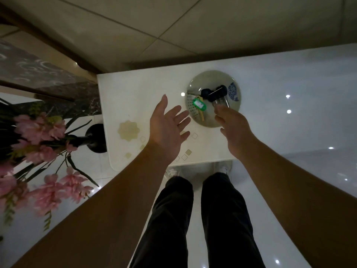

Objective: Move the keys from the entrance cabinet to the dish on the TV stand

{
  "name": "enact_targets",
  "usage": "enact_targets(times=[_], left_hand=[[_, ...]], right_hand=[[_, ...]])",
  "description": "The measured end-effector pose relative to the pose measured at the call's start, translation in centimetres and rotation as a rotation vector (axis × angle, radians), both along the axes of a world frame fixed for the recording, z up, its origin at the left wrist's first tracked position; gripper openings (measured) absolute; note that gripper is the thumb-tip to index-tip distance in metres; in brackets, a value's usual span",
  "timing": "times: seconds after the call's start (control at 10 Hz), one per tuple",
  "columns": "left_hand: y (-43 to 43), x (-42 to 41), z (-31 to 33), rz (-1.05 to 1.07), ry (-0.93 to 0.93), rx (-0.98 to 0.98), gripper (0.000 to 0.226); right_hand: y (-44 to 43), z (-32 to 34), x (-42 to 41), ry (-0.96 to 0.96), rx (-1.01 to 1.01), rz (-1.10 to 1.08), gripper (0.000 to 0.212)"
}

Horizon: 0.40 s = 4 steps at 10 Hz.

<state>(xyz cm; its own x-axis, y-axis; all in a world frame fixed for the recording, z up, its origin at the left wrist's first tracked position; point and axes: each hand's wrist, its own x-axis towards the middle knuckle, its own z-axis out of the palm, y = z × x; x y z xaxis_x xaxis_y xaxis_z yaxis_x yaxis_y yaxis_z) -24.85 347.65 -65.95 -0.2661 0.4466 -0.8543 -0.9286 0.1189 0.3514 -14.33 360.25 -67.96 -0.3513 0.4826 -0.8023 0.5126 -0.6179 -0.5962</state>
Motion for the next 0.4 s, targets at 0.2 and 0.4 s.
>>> enact_targets(times=[0.2,0.4], left_hand=[[-1.1,1.0,3.5,-0.042,0.024,0.026,0.078],[-2.6,4.0,6.2,-0.051,0.098,0.05,0.077]], right_hand=[[-1.0,3.7,2.4,0.088,-0.154,-0.186,0.052],[-3.6,7.1,5.9,0.12,0.079,-0.038,0.05]])
